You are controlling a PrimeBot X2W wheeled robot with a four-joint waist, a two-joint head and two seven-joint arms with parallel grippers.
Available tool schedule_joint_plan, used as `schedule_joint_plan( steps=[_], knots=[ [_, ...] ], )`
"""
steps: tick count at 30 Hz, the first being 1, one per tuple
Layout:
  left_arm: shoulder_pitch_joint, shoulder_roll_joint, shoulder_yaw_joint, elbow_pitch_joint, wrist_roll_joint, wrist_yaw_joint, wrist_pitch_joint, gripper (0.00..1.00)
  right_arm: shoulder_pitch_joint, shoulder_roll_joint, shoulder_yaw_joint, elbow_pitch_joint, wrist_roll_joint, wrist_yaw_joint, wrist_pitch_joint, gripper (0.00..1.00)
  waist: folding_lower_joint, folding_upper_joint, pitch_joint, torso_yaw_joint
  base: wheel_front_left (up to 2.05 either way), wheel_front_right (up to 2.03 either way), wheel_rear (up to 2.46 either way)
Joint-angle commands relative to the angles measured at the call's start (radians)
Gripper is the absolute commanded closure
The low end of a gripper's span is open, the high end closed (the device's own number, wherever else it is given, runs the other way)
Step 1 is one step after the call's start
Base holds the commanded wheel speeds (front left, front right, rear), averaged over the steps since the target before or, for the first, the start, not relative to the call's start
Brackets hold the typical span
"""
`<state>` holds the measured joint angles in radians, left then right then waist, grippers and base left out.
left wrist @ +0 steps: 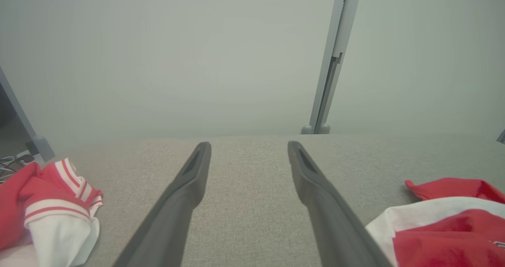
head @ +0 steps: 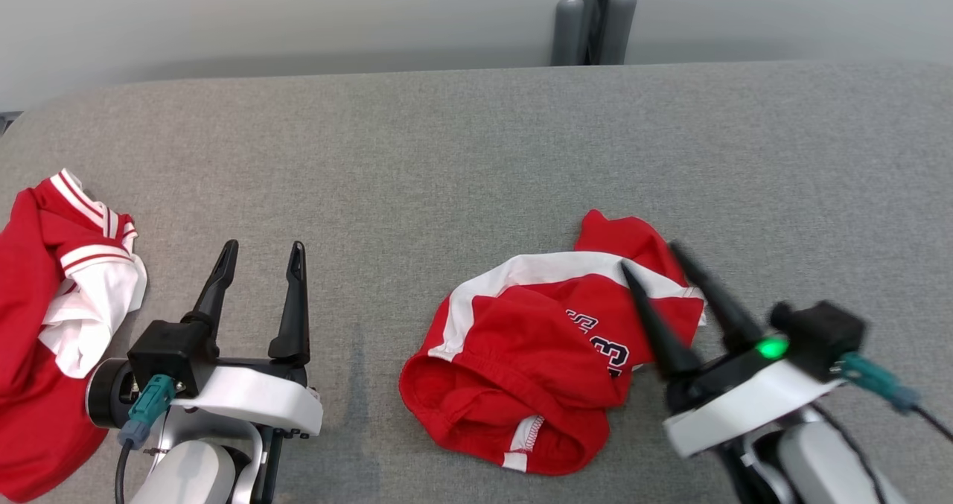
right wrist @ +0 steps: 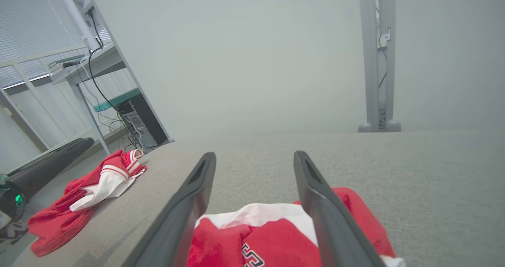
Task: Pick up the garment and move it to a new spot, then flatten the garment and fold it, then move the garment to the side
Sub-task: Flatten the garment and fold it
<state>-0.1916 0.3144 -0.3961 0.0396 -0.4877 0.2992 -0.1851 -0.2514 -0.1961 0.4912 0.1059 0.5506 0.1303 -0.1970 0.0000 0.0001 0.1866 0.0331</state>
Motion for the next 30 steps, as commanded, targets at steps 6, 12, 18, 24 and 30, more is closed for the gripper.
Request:
schedule_joint_plan(
  steps=[6,12,18,24,30],
  knots=[
    [0.019,0.013,0.004,-0.024,0.004,0.018,0.003,0.0,0.056,0.05,-0.276,-0.055,-0.163,0.001,0.049,0.0,0.0,-0.0001,-0.022,-0.014,0.0,0.0,0.0],
    [0.049,0.02,0.007,-0.042,-0.003,0.033,0.002,0.0,0.098,0.05,-0.425,-0.065,-0.258,0.001,0.11,0.0,0.0,-0.0001,-0.056,-0.014,0.0,0.0,0.0],
    [0.077,0.027,0.0,-0.058,-0.002,0.045,0.008,0.0,0.143,0.047,-0.471,-0.057,-0.271,0.001,0.148,0.0,0.0,-0.0001,-0.078,-0.011,0.0,0.0,0.0],
    [0.081,0.033,-0.001,-0.066,-0.003,0.049,0.014,0.0,0.158,0.054,-0.474,-0.063,-0.268,0.001,0.159,0.0,0.0,-0.0001,-0.085,-0.011,0.0,0.0,0.0],
    [0.084,0.038,-0.004,-0.073,-0.003,0.054,0.016,0.0,0.156,0.055,-0.475,-0.064,-0.268,0.001,0.162,0.0,0.0,-0.0001,-0.085,-0.009,0.0,0.0,0.0]
  ],
)
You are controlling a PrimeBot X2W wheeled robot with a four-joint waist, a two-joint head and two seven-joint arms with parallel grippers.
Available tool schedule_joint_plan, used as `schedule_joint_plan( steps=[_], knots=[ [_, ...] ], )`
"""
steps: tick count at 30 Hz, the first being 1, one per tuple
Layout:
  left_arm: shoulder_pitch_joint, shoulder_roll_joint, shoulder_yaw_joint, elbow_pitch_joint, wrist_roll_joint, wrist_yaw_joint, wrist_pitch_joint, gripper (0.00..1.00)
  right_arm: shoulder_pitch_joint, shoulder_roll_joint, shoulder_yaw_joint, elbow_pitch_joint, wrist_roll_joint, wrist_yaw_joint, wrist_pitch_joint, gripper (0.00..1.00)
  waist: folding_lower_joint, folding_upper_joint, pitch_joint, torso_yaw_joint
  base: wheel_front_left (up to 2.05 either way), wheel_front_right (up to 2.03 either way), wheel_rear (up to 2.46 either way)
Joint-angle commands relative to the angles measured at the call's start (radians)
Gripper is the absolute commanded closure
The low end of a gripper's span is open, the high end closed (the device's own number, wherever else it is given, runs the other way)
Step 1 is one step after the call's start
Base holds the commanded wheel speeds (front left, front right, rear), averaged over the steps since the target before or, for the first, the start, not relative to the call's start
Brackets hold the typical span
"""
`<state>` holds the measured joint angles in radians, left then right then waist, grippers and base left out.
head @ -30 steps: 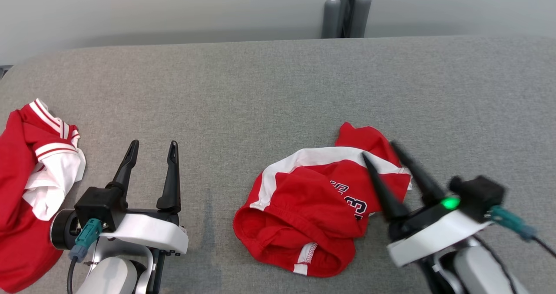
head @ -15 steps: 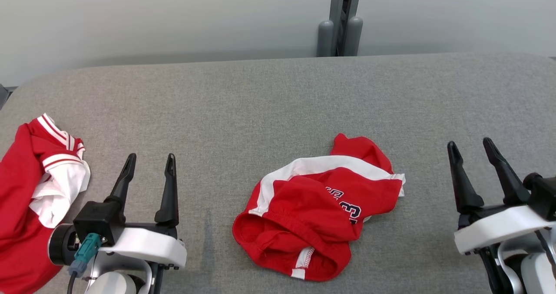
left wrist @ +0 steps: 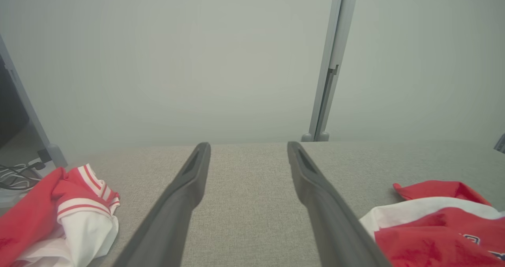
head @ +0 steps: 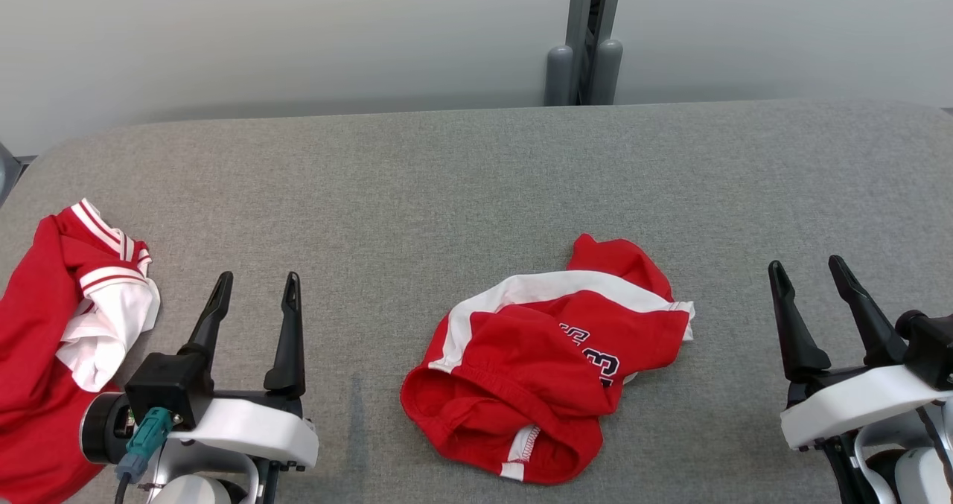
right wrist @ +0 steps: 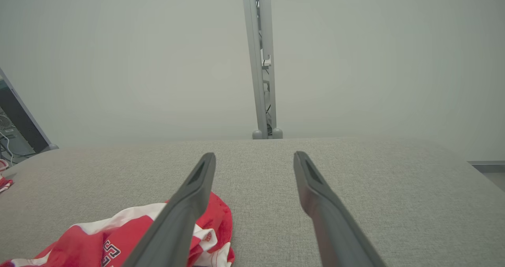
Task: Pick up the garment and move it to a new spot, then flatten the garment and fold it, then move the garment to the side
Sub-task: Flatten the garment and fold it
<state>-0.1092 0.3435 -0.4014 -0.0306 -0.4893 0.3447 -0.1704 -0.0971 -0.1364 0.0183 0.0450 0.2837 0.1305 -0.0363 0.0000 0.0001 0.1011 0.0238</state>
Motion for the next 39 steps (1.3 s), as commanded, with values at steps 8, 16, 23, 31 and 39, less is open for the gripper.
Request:
schedule_joint_plan(
  steps=[8,16,23,31,39],
  knots=[
    [-0.007,0.012,-0.001,-0.007,-0.001,0.011,0.003,0.0,-0.003,-0.006,-0.001,-0.004,0.001,0.0,0.005,0.0,0.0,-0.0001,0.006,0.004,0.0,0.0,0.0],
    [-0.01,0.005,-0.05,-0.045,-0.012,-0.014,0.063,0.0,-0.003,-0.007,0.0,-0.005,-0.007,0.0,0.01,0.0,0.0,-0.0001,0.011,0.005,0.0,0.0,0.0],
    [-0.013,-0.034,-0.161,-0.097,-0.059,-0.075,0.193,0.0,-0.013,-0.011,0.004,-0.014,-0.015,0.0,0.013,0.0,0.0,-0.0001,0.03,-0.001,0.0,0.0,0.0],
    [0.023,-0.089,-0.23,-0.038,-0.194,-0.14,0.33,0.0,-0.022,-0.007,0.02,-0.013,-0.015,0.0,0.01,0.0,0.0,-0.0001,0.059,-0.032,0.0,0.0,0.0],
    [-0.003,-0.127,-0.185,0.07,-0.306,-0.194,0.339,0.0,-0.036,-0.001,0.028,0.001,-0.003,0.0,-0.007,0.0,0.0,-0.0001,0.089,-0.066,0.0,0.0,0.0]
  ],
)
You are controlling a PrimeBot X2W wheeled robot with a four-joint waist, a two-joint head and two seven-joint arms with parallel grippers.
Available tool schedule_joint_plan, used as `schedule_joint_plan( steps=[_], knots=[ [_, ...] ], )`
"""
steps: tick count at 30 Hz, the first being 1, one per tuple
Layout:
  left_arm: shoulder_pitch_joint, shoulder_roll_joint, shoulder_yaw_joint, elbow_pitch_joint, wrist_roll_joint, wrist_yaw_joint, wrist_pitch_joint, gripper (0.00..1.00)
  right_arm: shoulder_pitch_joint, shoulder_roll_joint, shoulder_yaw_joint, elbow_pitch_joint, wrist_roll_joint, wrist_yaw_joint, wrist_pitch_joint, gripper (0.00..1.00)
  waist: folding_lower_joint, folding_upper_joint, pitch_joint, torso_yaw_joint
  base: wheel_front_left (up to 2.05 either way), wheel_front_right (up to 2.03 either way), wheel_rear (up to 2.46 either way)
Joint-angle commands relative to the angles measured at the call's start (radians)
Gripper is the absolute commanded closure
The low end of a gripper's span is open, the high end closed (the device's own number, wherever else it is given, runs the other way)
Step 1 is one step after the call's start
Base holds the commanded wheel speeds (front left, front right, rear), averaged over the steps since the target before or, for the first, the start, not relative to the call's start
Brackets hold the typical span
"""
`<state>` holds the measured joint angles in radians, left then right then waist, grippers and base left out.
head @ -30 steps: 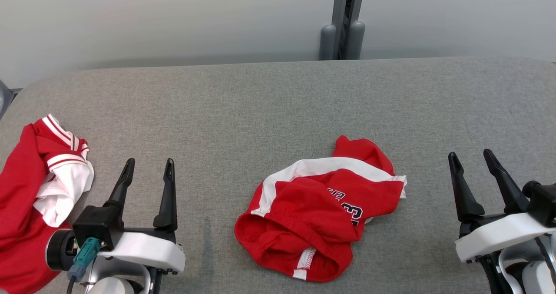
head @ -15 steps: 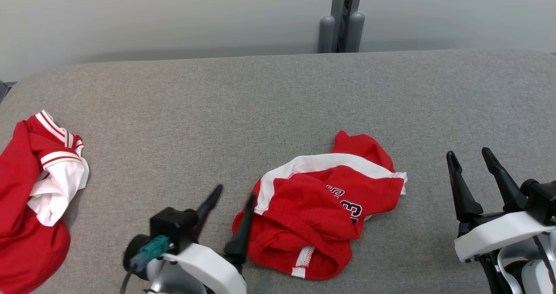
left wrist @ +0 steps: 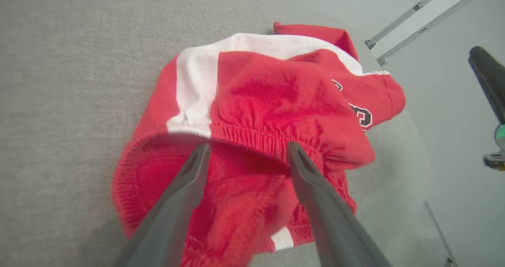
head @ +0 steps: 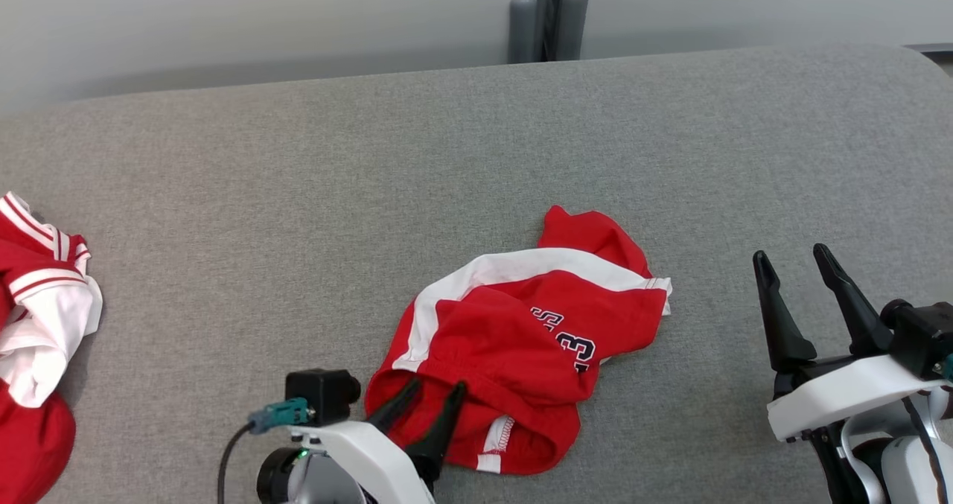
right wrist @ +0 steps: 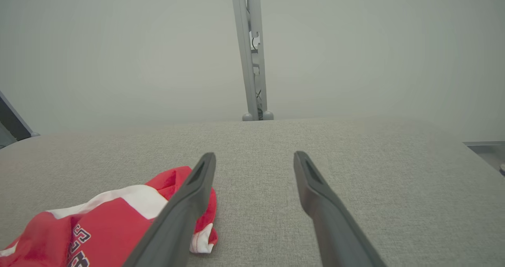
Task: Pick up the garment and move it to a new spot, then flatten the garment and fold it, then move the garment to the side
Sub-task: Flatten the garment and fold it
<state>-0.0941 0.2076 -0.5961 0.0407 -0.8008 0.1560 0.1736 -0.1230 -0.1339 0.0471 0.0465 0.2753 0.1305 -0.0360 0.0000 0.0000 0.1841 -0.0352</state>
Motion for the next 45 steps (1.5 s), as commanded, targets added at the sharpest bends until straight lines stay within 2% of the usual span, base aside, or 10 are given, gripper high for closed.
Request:
schedule_joint_plan(
  steps=[1,7,8,9,17,24,41,42,43,45],
  knots=[
    [-0.028,-0.001,0.022,0.017,-0.013,-0.012,-0.012,0.0,-0.012,-0.003,0.002,0.002,0.006,0.0,-0.009,0.0,0.0,0.0,0.01,-0.011,0.0,0.0,0.0],
    [-0.084,-0.01,0.078,0.125,-0.042,-0.047,-0.064,0.0,-0.022,0.0,0.011,0.016,0.015,0.0,-0.019,0.0,0.0,0.0,0.024,-0.039,0.0,0.0,0.0],
    [-0.093,-0.014,0.085,0.138,-0.048,-0.056,-0.076,0.62,-0.023,0.001,0.01,0.017,0.015,0.0,-0.02,0.0,0.0,0.0,0.026,-0.041,0.0,0.0,0.0],
    [-0.108,-0.009,0.089,0.154,-0.039,-0.059,-0.087,1.0,-0.025,0.002,0.01,0.018,0.015,0.0,-0.022,0.0,0.0,0.0,0.028,-0.045,0.0,0.0,0.0],
    [-0.275,0.01,0.07,0.15,0.067,-0.122,-0.184,1.0,-0.032,0.004,-0.006,0.028,0.016,0.0,-0.036,0.0,0.0,0.0,0.04,-0.046,0.0,0.0,0.0],
    [-0.281,0.001,0.05,0.111,-0.055,-0.187,-0.043,1.0,-0.038,0.01,-0.013,0.029,0.012,0.0,-0.036,0.0,0.0,0.0,0.052,-0.031,0.0,0.0,0.0],
    [-0.153,0.112,0.066,0.185,-0.087,-0.152,0.008,1.0,-0.052,0.004,-0.028,0.023,0.023,0.0,-0.021,0.0,0.0,0.0,0.079,0.023,0.0,0.0,0.0],
    [-0.16,0.111,0.068,0.188,-0.076,-0.145,-0.009,0.62,-0.052,0.004,-0.029,0.022,0.024,0.0,-0.019,0.0,0.0,0.0,0.079,0.025,0.0,0.0,0.0],
    [-0.164,0.106,0.072,0.192,-0.07,-0.143,-0.024,0.0,-0.052,0.004,-0.029,0.021,0.023,0.0,-0.018,0.0,0.0,0.0,0.078,0.026,0.0,0.0,0.0],
    [-0.177,0.105,0.081,0.194,-0.047,-0.13,-0.06,0.0,-0.051,0.003,-0.028,0.022,0.023,0.0,-0.018,0.0,0.0,0.0,0.074,0.027,0.0,0.0,0.0]
  ],
)
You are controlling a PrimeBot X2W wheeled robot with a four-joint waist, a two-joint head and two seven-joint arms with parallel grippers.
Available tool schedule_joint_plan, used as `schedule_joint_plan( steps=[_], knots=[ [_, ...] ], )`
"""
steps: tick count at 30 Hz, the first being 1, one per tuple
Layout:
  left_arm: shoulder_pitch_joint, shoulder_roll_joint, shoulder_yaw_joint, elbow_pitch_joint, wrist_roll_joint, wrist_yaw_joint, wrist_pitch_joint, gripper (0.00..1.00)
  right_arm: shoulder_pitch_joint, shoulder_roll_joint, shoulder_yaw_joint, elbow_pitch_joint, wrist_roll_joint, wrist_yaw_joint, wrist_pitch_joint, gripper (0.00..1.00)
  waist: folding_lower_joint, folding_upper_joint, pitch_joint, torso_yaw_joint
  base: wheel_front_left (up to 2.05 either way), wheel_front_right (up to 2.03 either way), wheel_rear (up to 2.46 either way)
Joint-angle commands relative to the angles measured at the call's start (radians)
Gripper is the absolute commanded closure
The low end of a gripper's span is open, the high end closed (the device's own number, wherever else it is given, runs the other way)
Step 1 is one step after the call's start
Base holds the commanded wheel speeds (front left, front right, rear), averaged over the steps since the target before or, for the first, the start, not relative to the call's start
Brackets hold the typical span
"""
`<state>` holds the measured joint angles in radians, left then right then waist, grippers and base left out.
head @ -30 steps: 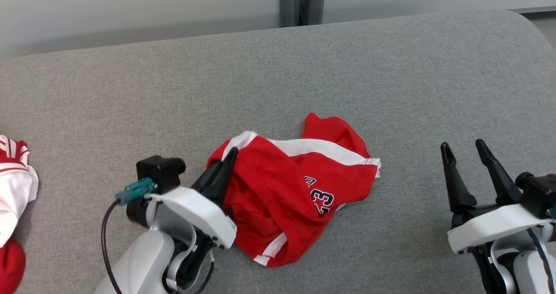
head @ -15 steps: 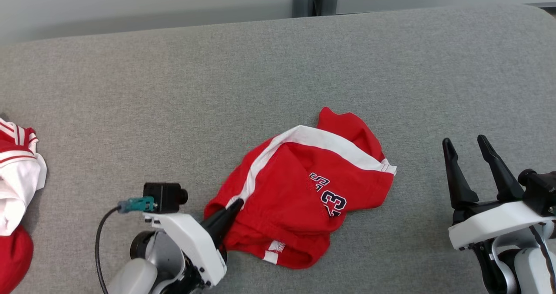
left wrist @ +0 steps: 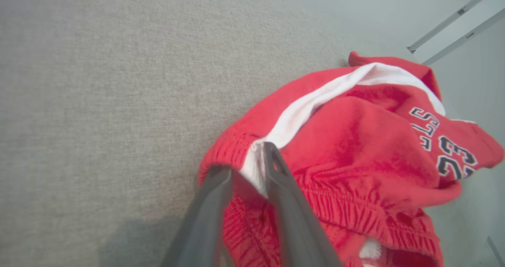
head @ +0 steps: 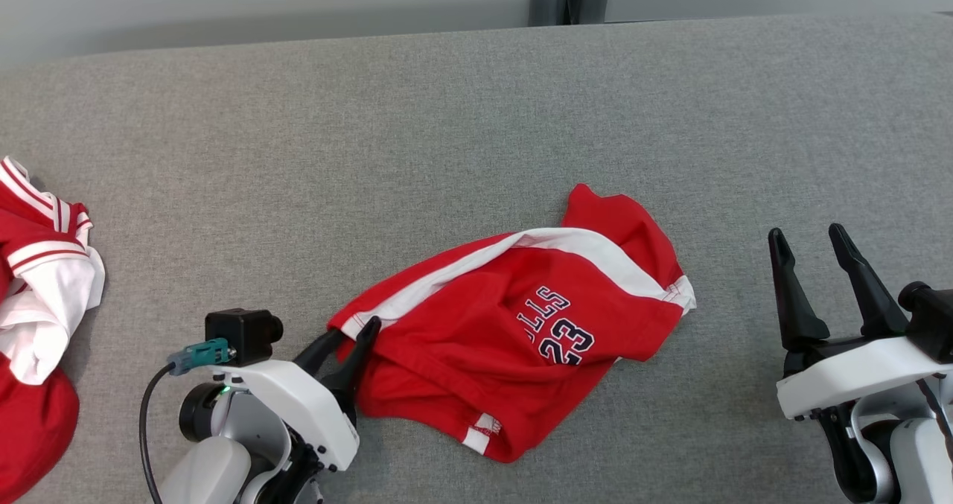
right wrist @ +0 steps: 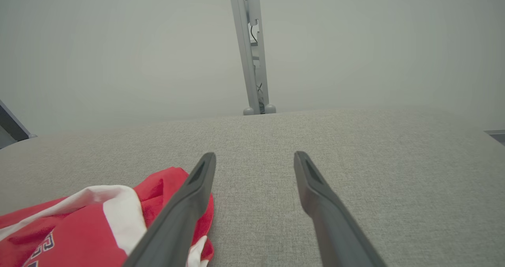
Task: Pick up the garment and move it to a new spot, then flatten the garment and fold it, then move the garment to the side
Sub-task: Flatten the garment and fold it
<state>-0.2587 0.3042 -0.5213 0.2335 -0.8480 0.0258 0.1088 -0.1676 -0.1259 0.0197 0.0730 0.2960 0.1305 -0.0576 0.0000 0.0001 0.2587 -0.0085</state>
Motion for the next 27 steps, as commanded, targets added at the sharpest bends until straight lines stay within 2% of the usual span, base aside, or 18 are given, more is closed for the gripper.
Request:
schedule_joint_plan(
  steps=[1,4,10,15,21,27],
  knots=[
    [-0.018,0.009,0.006,0.002,0.012,0.007,-0.007,0.0,-0.005,-0.005,-0.001,-0.004,0.002,0.0,0.004,0.0,0.0,-0.0001,-0.003,0.0,0.0,0.0,0.0],
    [-0.018,0.014,0.02,-0.004,0.044,0.048,-0.051,0.0,0.003,-0.007,-0.004,-0.002,0.002,0.0,0.005,0.0,0.0,-0.0001,-0.015,-0.001,0.0,0.0,0.0],
    [0.02,0.046,0.044,-0.062,0.07,0.125,-0.054,0.0,0.023,-0.004,-0.021,-0.009,-0.004,0.0,0.023,0.0,0.0,-0.0001,-0.041,-0.002,0.0,0.0,0.0],
    [0.041,0.071,0.09,-0.159,0.132,0.209,-0.149,0.0,0.033,-0.003,-0.037,-0.026,-0.02,0.0,0.028,0.0,0.0,-0.0001,-0.063,0.003,0.0,0.0,0.0],
    [0.069,0.056,0.144,-0.269,0.206,0.278,-0.313,0.0,0.042,-0.001,-0.035,-0.052,-0.04,0.0,0.029,0.0,0.0,-0.0001,-0.093,0.011,0.0,0.0,0.0],
    [0.118,0.055,0.18,-0.341,0.307,0.338,-0.366,0.0,0.058,0.008,-0.025,-0.083,-0.058,0.0,0.042,0.0,0.0,-0.0001,-0.122,0.019,0.0,0.0,0.0]
  ],
)
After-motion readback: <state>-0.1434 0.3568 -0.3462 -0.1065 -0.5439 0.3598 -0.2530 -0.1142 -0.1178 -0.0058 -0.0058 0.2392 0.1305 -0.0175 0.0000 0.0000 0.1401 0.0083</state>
